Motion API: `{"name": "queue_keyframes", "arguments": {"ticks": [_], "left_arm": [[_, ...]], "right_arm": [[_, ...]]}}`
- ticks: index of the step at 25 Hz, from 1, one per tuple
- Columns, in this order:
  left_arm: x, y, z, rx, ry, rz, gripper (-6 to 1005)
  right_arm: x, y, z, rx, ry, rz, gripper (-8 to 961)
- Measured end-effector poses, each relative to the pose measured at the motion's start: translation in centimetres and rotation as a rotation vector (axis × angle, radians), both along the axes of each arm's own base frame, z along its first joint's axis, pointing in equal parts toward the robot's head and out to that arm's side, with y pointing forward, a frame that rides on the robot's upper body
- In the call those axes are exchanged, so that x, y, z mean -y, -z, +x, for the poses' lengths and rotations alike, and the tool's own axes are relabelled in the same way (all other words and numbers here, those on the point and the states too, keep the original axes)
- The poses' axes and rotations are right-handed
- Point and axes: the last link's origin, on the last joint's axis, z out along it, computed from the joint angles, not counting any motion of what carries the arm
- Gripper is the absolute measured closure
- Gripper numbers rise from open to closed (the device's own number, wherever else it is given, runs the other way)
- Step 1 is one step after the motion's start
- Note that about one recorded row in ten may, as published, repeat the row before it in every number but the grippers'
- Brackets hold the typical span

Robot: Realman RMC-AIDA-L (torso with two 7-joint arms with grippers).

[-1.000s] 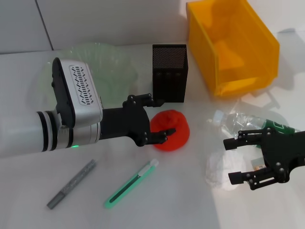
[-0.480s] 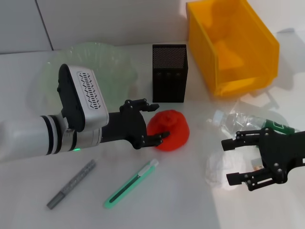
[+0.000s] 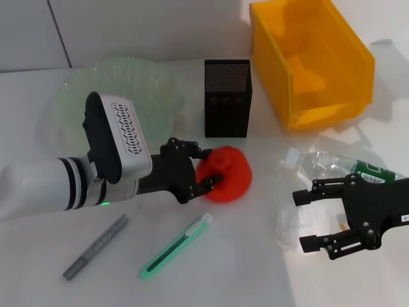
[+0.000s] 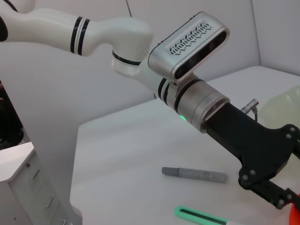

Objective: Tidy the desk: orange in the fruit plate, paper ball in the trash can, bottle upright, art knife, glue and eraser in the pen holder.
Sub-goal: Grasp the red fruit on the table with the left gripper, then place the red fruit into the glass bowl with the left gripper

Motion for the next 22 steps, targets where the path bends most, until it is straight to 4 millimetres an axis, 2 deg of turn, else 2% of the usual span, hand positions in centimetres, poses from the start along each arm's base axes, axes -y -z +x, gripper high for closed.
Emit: {"name": "queue_keyframes", "arguments": {"ticks": [3,12,14,15,16,17,19,20,21,22], "left_arm": [[0.3,0.1,0.4,0.001,0.025,-0.010,522],[1.0,0.2,1.2,0.031,0.066,-0.049,727],[1.7,-1.1,1.7,0.108,0.086,-0.049,777],[1.7,-1.1,1.7,0.108,0.086,-0.049,805],[1.9,-2.0,2.0,0.146,0.097,-0.038,832],[2.3,-3.6,2.2,0.204,0.114,-0.007,860],[2.4,-4.4,2.2,0.223,0.118,0.014,915],[2.3,-6.6,1.7,0.259,0.110,0.092,927],[2.3,-6.6,1.7,0.259,0.110,0.092,938],[1.8,-8.5,0.7,0.275,0.080,0.177,950]], "right_arm": [[0.0,0.0,0.0,0.000,0.000,0.000,119],[0.0,0.1,0.0,0.002,0.004,0.003,119],[0.0,0.1,0.1,0.002,0.006,0.003,119],[0.1,0.1,0.2,0.002,0.009,0.004,119],[0.1,0.0,0.2,0.003,0.010,0.004,119],[0.1,0.0,0.2,0.003,0.010,0.004,119],[0.1,0.0,0.2,0.003,0.011,0.004,119],[0.2,0.0,0.3,0.003,0.011,0.003,119],[0.2,0.0,0.3,0.003,0.011,0.003,119],[0.2,0.0,0.3,0.002,0.011,0.003,119]]}}
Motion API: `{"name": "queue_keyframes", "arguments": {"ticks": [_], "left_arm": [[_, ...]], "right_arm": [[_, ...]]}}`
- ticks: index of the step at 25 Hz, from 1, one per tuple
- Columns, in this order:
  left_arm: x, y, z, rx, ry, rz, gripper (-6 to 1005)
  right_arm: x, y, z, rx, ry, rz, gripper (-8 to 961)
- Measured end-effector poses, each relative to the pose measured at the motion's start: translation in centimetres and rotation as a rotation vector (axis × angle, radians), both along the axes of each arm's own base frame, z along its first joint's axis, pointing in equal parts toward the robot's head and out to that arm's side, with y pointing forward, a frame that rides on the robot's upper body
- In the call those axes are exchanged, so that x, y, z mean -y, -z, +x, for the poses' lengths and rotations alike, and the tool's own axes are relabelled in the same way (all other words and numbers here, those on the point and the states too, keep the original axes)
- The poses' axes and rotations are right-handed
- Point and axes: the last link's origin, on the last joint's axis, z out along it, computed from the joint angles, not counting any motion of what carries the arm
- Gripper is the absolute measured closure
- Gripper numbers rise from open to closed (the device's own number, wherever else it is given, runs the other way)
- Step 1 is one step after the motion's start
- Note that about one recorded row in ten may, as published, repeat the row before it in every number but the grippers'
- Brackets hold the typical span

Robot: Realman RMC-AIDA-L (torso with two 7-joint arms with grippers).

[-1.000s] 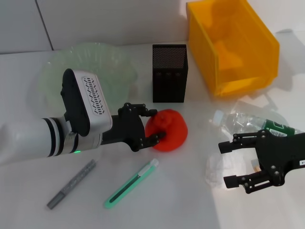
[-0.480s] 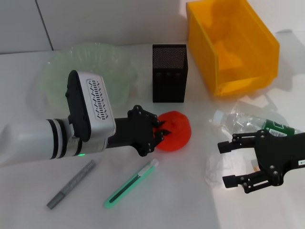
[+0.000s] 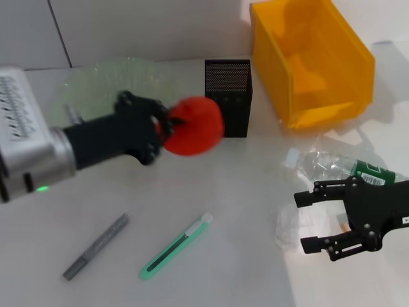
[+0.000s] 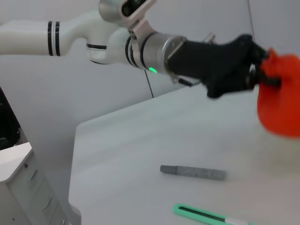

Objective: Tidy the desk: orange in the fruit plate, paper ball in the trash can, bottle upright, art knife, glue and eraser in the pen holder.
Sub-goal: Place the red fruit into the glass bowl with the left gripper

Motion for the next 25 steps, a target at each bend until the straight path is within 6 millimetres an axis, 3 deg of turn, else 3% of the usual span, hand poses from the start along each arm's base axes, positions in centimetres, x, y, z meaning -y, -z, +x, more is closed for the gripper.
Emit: {"name": "queue_keyframes", "arguments": {"ticks": [2,6,7,8,11,12,17,25], "left_arm": [[-0.6,-1.5,-0.9,0.019,-0.042,0.062,950],[-1.1,-2.5,-1.6,0.033,-0.074,0.102,949],[-2.3,-3.5,-3.1,0.047,-0.159,0.160,949],[-3.2,-3.6,-3.8,0.044,-0.212,0.182,950],[-3.2,-3.6,-3.8,0.044,-0.212,0.182,950],[-5.2,-2.2,-5.1,0.019,-0.332,0.187,951],[-5.5,-1.5,-5.3,0.001,-0.357,0.180,952],[-5.7,-1.2,-5.1,0.008,-0.368,0.178,815]], "right_arm": [[0.0,0.0,0.0,-0.001,0.000,-0.001,119],[0.1,-0.1,0.0,-0.003,-0.003,-0.004,120],[0.1,-0.1,0.0,-0.002,-0.003,-0.004,120],[0.1,-0.1,0.0,-0.001,-0.004,-0.003,120],[0.1,-0.1,0.0,-0.001,-0.005,-0.002,120],[0.1,-0.1,-0.1,-0.002,-0.005,-0.002,120],[0.2,0.0,-0.1,-0.005,-0.005,-0.005,120],[0.3,0.2,-0.1,-0.008,-0.011,-0.003,120]]}}
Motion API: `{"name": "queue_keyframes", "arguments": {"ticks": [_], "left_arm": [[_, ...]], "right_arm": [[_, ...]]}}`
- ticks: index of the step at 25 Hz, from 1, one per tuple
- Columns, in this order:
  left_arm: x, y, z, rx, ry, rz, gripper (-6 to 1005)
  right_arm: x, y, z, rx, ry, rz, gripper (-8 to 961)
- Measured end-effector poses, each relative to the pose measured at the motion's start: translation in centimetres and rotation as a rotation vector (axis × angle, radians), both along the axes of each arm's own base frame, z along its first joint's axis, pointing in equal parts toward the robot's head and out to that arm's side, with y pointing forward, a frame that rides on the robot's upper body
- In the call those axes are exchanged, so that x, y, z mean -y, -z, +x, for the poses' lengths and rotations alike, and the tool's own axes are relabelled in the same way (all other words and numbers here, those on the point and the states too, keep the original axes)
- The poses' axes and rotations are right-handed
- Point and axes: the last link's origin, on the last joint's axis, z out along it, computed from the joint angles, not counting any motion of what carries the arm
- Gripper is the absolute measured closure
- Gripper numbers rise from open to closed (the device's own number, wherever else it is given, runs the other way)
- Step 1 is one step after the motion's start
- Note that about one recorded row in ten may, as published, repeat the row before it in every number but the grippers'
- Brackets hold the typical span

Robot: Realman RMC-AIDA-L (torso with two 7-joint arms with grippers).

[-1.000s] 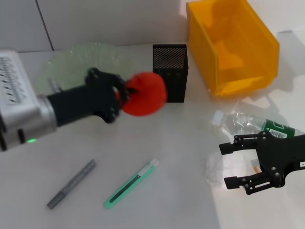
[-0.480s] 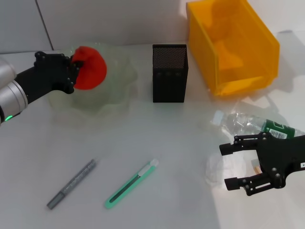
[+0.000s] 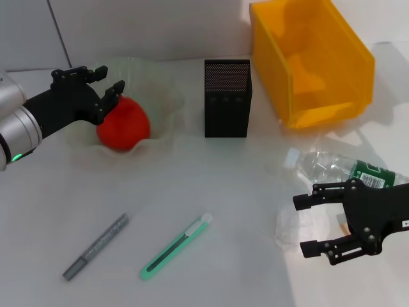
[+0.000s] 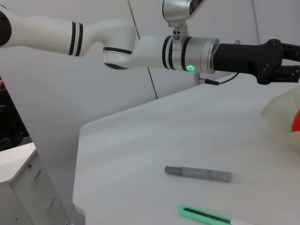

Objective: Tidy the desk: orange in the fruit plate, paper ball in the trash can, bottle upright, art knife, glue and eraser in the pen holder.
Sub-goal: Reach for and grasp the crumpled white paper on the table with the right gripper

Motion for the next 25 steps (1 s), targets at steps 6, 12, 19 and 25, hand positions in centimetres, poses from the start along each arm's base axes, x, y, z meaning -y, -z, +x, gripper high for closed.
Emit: {"name": "queue_keyframes", "arguments": {"ticks": [6,12,19,25], "left_arm": [[0.4,-0.3,0.5,0.049,0.033,-0.011,588],[2.5,-0.7,0.8,0.175,0.077,-0.087,337],[9.4,-0.8,-1.4,0.252,0.189,-0.187,141],[11.5,0.0,-2.6,0.290,0.157,-0.230,139]], "right_arm": [[-0.1,0.0,-0.1,0.000,-0.004,0.001,121],[-0.2,-0.2,-0.2,-0.008,-0.007,0.012,121],[-0.8,-1.7,-0.9,-0.005,0.006,0.037,121],[-2.2,-3.2,-2.2,0.066,0.069,0.019,121]]}}
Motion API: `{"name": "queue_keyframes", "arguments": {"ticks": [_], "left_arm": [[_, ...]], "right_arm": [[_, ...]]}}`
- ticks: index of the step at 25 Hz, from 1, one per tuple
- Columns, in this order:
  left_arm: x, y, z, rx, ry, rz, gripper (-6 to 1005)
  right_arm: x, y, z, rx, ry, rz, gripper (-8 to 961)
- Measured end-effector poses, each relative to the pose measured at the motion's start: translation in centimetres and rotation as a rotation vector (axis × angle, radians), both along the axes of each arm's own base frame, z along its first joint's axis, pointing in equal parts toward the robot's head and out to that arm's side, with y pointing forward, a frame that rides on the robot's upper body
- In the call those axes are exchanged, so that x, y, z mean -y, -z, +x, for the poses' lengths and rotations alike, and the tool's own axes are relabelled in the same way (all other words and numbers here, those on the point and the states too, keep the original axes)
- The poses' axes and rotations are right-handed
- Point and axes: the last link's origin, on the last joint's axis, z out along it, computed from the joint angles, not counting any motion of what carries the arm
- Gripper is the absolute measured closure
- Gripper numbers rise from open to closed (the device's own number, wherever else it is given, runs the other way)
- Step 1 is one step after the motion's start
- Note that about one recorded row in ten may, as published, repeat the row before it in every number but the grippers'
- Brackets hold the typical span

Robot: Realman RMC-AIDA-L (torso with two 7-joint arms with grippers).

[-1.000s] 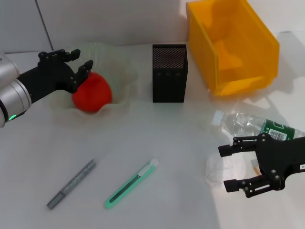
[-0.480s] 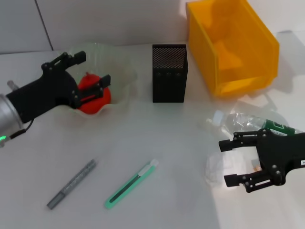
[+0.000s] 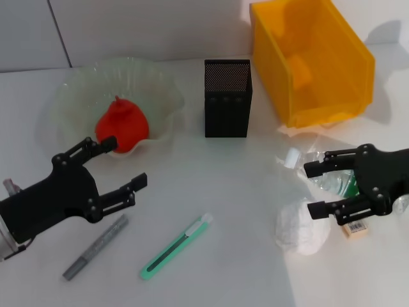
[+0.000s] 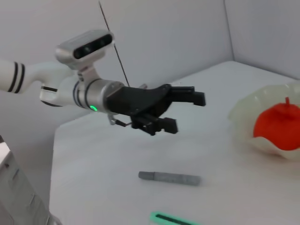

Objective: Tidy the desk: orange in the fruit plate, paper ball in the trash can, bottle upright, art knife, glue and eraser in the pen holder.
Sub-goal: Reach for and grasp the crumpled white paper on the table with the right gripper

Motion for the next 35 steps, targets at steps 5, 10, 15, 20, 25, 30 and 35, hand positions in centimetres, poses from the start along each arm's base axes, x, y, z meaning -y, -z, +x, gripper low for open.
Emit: {"name": "queue_keyframes", "arguments": {"ticks": [5,10,15,20,25,30,35], "left_arm": [[0.7,0.3,-0.3,0.028,-0.007,-0.027,139],[1.0,0.4,-0.5,0.041,-0.026,-0.039,139],[1.0,0.1,-0.7,0.053,-0.038,-0.069,139],[1.4,0.2,-1.0,0.042,-0.041,-0.085,139],[1.4,0.3,-1.0,0.043,-0.043,-0.087,140],[1.6,0.9,-1.1,0.048,-0.059,-0.096,140],[1.5,1.0,-1.0,0.049,-0.059,-0.097,140]], "right_arm": [[-1.0,-1.0,-2.2,0.143,0.054,-0.082,121],[-1.4,-2.1,-4.6,0.331,0.050,-0.167,122],[-1.7,-2.2,-6.0,0.487,0.019,-0.159,122],[-1.8,-1.4,-7.8,0.619,-0.047,-0.110,122],[-2.2,-0.2,-8.5,0.679,-0.084,-0.091,122],[-2.7,1.7,-7.8,0.718,-0.090,-0.098,121],[-2.9,3.4,-7.1,0.755,-0.097,-0.122,121]]}}
